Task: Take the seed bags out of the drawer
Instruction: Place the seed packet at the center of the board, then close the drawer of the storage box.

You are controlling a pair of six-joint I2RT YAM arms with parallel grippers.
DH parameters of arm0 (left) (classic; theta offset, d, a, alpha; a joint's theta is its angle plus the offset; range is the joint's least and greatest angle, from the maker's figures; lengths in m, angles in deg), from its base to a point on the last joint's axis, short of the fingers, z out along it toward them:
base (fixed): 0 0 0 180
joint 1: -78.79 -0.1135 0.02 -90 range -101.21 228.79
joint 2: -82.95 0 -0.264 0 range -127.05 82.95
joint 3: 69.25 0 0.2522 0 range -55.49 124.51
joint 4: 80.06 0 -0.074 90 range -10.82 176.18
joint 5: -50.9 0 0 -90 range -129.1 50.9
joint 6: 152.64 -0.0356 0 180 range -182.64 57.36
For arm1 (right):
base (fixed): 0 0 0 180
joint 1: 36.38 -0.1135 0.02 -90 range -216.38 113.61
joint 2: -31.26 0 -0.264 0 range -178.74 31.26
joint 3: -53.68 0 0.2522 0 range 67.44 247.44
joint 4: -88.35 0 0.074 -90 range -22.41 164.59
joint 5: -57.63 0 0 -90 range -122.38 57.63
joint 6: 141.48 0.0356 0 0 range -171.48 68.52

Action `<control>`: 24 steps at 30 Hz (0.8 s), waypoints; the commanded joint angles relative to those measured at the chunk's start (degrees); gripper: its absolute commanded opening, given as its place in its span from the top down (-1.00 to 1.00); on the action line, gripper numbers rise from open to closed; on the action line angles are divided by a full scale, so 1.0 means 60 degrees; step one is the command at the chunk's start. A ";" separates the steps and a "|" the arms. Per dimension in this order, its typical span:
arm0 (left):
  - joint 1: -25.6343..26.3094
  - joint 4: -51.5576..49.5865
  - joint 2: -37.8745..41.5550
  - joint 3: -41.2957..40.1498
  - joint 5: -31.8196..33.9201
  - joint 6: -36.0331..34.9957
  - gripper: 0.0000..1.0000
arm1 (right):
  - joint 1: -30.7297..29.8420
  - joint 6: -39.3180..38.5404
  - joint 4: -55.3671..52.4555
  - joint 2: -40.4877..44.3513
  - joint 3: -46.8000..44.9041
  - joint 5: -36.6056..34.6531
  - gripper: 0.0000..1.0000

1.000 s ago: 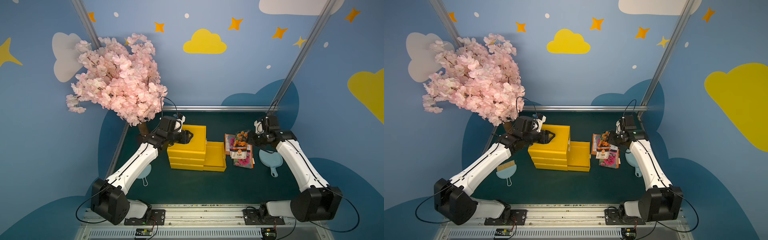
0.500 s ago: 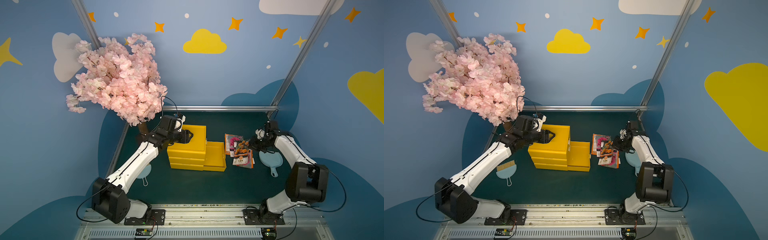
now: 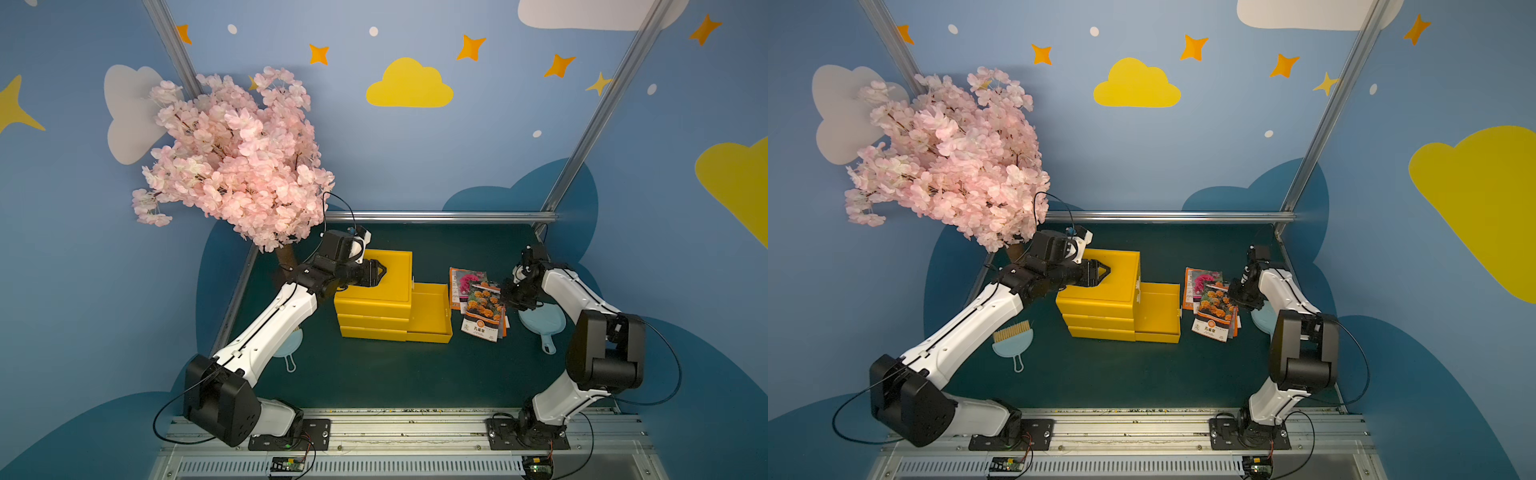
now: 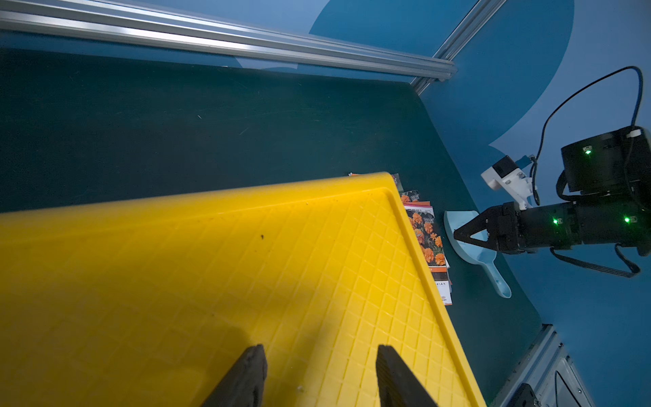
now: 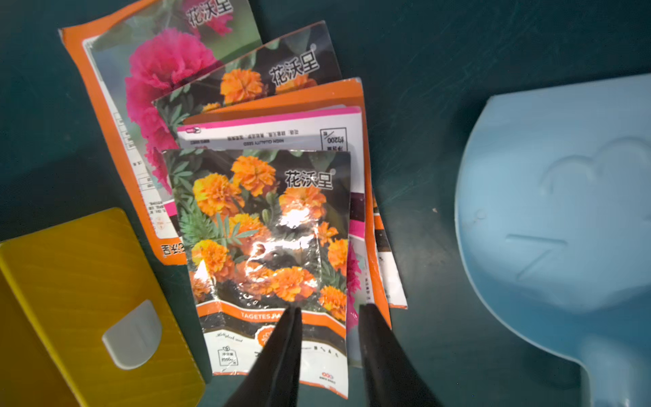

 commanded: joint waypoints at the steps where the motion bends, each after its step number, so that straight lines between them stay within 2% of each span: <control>1: -0.0012 -0.2566 -0.0736 -0.0813 0.0193 0.0143 -0.13 | -0.0290 -0.0017 -0.0168 0.0079 0.0277 -0.0537 0.27; 5: -0.0013 -0.2495 -0.0638 -0.0952 0.0193 0.0201 -0.13 | -0.0757 0.0081 0.0128 0.0323 0.0047 0.0415 0.28; 14: -0.0013 -0.2478 -0.0491 -0.1089 0.0222 0.0223 -0.13 | -0.2631 0.0748 0.0659 0.0440 -0.0331 0.1031 0.41; 24: -0.0006 -0.2377 -0.0396 -0.1294 0.0237 0.0300 -0.12 | -0.3563 0.1313 0.1373 -0.0404 -0.0439 0.1781 0.49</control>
